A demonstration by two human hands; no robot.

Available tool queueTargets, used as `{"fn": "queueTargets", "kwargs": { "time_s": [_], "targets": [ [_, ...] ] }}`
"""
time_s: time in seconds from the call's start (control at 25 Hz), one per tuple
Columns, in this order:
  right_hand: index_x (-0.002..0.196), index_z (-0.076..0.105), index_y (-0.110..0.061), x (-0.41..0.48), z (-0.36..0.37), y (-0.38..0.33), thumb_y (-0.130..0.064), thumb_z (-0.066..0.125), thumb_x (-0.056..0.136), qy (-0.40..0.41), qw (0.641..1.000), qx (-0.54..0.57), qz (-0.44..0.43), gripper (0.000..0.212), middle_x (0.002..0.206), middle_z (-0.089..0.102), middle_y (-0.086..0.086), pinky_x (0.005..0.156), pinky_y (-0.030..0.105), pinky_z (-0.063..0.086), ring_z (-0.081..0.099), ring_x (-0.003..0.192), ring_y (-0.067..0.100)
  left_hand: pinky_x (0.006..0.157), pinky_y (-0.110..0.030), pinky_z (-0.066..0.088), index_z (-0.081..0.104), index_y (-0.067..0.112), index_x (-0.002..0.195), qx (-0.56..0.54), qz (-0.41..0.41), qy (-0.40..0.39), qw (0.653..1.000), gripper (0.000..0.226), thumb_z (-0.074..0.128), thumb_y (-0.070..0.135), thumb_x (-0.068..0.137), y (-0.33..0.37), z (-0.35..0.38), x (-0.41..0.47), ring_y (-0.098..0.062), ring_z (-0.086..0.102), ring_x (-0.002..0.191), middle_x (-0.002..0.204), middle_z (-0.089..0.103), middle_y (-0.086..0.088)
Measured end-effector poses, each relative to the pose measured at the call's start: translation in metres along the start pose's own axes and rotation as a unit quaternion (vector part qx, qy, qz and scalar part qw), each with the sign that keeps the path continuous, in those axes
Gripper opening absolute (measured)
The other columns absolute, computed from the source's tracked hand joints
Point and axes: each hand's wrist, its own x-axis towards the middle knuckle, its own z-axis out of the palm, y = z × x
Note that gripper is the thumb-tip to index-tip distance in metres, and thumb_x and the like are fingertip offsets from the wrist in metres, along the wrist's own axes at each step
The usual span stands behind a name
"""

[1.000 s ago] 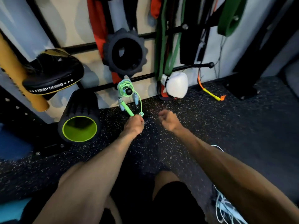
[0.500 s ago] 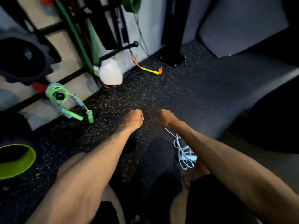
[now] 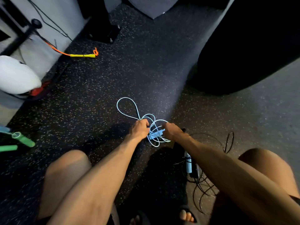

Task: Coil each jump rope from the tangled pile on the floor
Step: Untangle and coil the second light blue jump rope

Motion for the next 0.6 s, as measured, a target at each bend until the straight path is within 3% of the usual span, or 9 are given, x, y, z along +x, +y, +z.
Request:
{"fn": "queueTargets", "kwargs": {
  "time_s": [0.12,0.24,0.4,0.6],
  "targets": [
    [0.13,0.051,-0.003,0.008,0.023,0.029,-0.012,0.049,0.095,0.012,0.999,0.014,0.045,0.036,0.127,0.063,0.021,0.098,0.039,0.043,0.06,0.117,0.037,0.097,-0.037,0.043,0.062,0.017,0.121,0.059,0.099,0.012,0.993,0.032,0.064,0.02,0.09,0.007,0.033,0.008,-0.028,0.053,0.118,0.123,0.058,-0.009],
    [0.13,0.046,0.002,0.004,0.034,0.039,-0.007,0.054,0.091,0.047,0.994,0.065,0.076,0.041,0.126,0.061,0.025,0.096,0.038,0.042,0.058,0.118,0.039,0.107,-0.04,0.035,0.05,0.021,0.138,0.119,0.155,-0.003,0.981,0.051,0.064,0.03,0.09,0.012,0.056,0.021,-0.028,0.044,0.128,0.134,0.051,-0.009],
    [0.126,0.051,-0.005,0.01,0.049,0.054,-0.013,0.056,0.09,0.067,0.988,0.104,0.094,0.037,0.123,0.065,0.02,0.089,0.037,0.048,0.061,0.114,0.037,0.113,-0.049,0.025,0.049,0.025,0.137,0.197,0.116,-0.069,0.971,0.057,0.068,0.043,0.086,0.021,0.077,0.033,-0.034,0.032,0.137,0.145,0.039,-0.013],
    [0.128,0.04,-0.006,0.004,0.057,0.066,-0.011,0.049,0.092,0.104,0.978,0.148,0.109,0.037,0.111,0.065,0.025,0.076,0.038,0.046,0.063,0.104,0.042,0.11,-0.047,0.029,0.059,0.018,0.122,0.273,0.121,-0.077,0.951,0.039,0.068,0.029,0.087,0.02,0.084,0.024,-0.032,0.036,0.133,0.141,0.04,-0.014]
  ]
}}
